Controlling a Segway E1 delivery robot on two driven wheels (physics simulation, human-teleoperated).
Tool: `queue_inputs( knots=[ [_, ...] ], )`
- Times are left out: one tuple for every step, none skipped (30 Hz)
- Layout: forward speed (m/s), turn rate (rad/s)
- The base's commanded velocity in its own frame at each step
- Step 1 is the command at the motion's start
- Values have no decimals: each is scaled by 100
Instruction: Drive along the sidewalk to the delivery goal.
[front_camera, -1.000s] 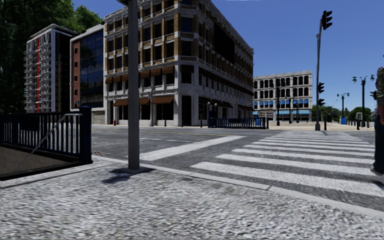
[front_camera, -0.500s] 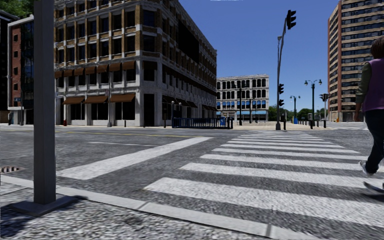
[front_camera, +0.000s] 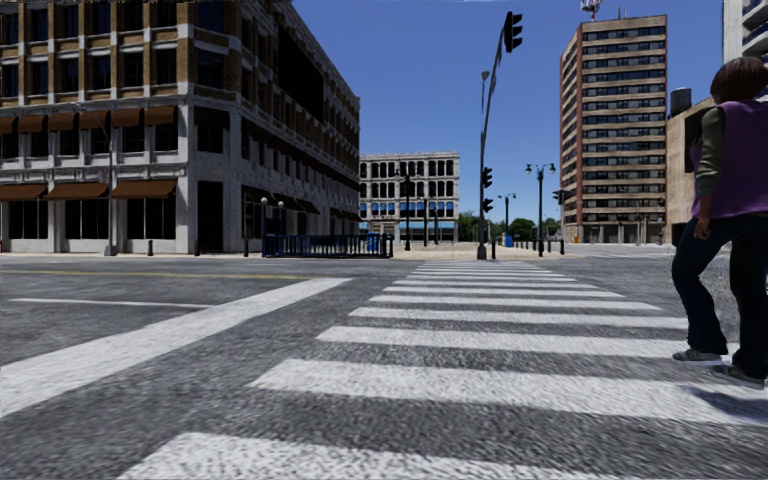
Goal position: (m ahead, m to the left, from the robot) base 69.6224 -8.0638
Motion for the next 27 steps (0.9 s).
queue_inputs(
  knots=[
    [164,-34],
    [164,-13],
    [164,-6],
    [164,-6],
    [164,-1],
    [164,0],
    [164,0],
    [164,0],
    [164,0],
    [164,0],
    [164,0],
    [164,0],
    [164,0],
    [164,0],
    [164,0],
    [164,0],
    [164,0],
    [164,0],
    [164,0],
    [164,0],
    [164,0],
    [164,0],
    [164,0],
    [164,0],
    [164,-9],
    [164,-16],
    [164,-18]
  ],
)
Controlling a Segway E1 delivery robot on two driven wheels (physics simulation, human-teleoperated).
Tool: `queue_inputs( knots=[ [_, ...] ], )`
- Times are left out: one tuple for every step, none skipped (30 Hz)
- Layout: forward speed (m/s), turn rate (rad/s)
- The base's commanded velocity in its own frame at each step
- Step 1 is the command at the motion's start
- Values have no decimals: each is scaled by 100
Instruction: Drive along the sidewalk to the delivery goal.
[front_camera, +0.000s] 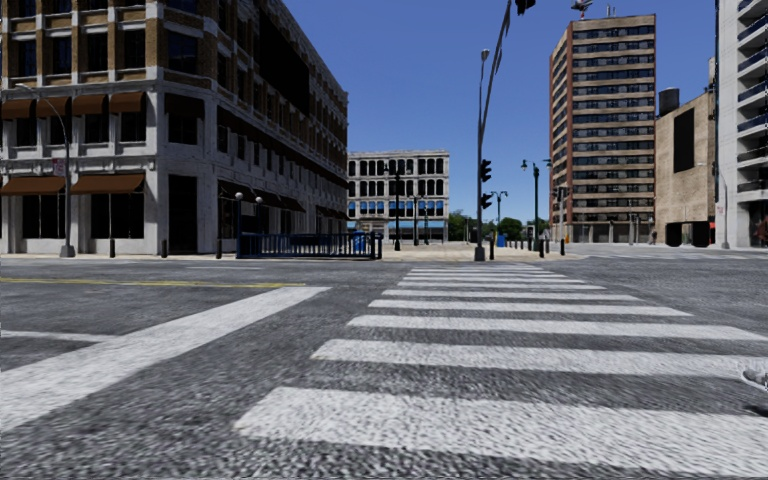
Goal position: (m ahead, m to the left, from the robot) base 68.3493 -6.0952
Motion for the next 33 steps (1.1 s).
queue_inputs(
  knots=[
    [164,-19],
    [164,-19],
    [164,-19],
    [164,-19],
    [200,-20],
    [200,-25],
    [200,-27],
    [200,-28],
    [200,-28],
    [200,-28],
    [200,-28],
    [200,-28],
    [200,-28],
    [200,-28],
    [200,-28],
    [200,-28],
    [200,-28],
    [200,-28],
    [200,-28],
    [200,-28],
    [200,-27],
    [200,-27],
    [200,-24],
    [200,-21],
    [200,-7],
    [200,0],
    [200,0],
    [200,0],
    [200,0],
    [200,0],
    [200,0],
    [200,-13],
    [200,-22]
  ],
)
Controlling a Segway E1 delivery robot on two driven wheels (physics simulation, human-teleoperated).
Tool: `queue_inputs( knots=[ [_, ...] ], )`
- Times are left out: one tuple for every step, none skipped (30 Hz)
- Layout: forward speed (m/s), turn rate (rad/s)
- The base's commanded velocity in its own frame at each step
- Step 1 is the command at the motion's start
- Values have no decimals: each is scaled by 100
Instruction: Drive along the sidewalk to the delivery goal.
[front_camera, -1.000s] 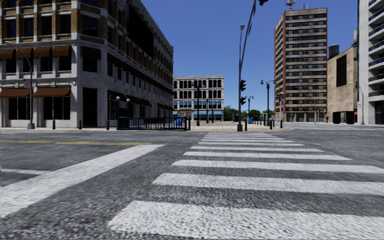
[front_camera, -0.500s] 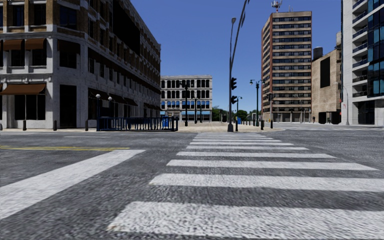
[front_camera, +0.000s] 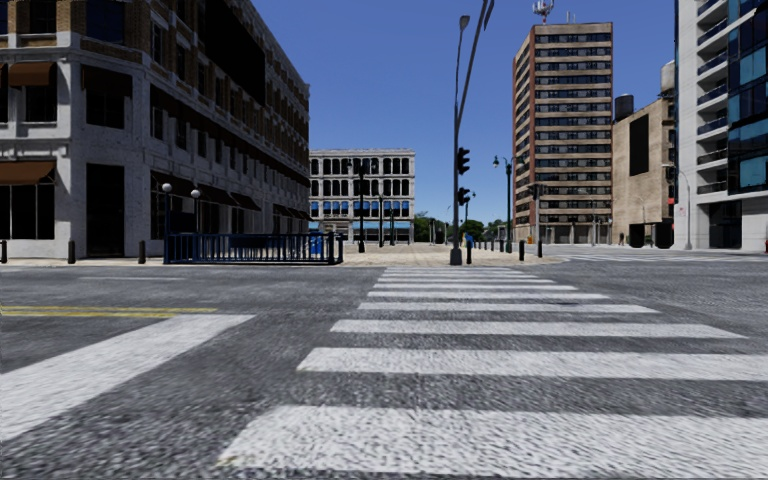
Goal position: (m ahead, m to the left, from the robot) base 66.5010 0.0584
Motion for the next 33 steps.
queue_inputs(
  knots=[
    [200,-24],
    [200,-25],
    [200,-25],
    [200,-25],
    [200,-25],
    [200,-25],
    [200,-25],
    [200,-25],
    [200,-25],
    [200,-25],
    [200,-25],
    [200,-25],
    [200,-12],
    [200,-6],
    [200,-4],
    [200,0],
    [200,0],
    [200,0],
    [200,0],
    [200,0],
    [200,0],
    [200,0],
    [200,0],
    [200,0],
    [200,0],
    [200,0],
    [200,0],
    [200,0],
    [200,0],
    [200,0],
    [200,0],
    [200,0],
    [200,0]
  ],
)
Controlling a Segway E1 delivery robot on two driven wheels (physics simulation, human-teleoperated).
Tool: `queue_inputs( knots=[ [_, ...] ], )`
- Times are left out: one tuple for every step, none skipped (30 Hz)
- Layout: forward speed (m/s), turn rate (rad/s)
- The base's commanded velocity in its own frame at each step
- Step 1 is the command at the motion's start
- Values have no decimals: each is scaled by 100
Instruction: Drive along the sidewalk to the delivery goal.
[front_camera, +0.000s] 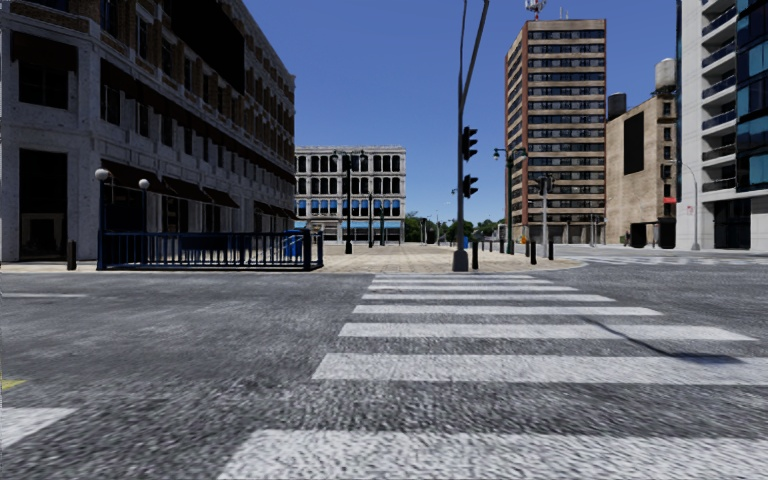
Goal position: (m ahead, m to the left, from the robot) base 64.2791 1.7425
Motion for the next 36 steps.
queue_inputs(
  knots=[
    [200,0],
    [200,0],
    [200,0],
    [200,0],
    [200,0],
    [200,0],
    [200,0],
    [200,0],
    [200,0],
    [200,0],
    [200,0],
    [200,0],
    [200,0],
    [200,-1],
    [200,-7],
    [200,-12],
    [200,-14],
    [200,-17],
    [200,-21],
    [200,-21],
    [200,-23],
    [200,-24],
    [200,-24],
    [200,-24],
    [200,-24],
    [200,-24],
    [200,-23],
    [200,-22],
    [200,-22],
    [200,-22],
    [200,-14],
    [200,-1],
    [200,-1],
    [200,0],
    [200,0],
    [200,0]
  ],
)
